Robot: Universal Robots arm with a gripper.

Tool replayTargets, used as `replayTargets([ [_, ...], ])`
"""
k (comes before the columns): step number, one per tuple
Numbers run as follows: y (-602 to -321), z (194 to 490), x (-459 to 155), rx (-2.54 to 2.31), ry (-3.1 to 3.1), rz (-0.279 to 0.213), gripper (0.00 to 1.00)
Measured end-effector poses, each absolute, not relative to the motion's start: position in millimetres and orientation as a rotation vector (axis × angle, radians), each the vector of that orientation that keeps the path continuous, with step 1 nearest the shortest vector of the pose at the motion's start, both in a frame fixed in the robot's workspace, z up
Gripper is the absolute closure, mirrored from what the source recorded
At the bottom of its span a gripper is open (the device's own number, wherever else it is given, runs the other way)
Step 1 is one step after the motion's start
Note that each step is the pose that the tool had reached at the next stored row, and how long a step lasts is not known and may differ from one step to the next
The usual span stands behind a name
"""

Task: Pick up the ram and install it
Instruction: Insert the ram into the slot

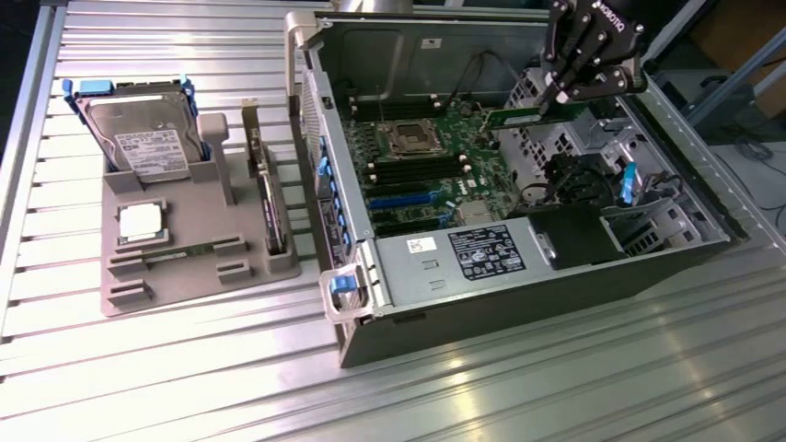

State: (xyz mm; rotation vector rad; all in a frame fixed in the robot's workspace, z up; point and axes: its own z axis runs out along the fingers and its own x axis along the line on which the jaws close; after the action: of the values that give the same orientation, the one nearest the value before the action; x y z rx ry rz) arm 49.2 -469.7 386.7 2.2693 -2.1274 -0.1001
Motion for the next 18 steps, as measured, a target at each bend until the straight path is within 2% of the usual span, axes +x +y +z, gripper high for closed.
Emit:
replayTargets([
  [8, -467, 364, 46, 2.165, -2.236, -0.101, 0.88],
  [18, -446, 330, -4, 2.128, -2.273, -0.102, 0.88],
])
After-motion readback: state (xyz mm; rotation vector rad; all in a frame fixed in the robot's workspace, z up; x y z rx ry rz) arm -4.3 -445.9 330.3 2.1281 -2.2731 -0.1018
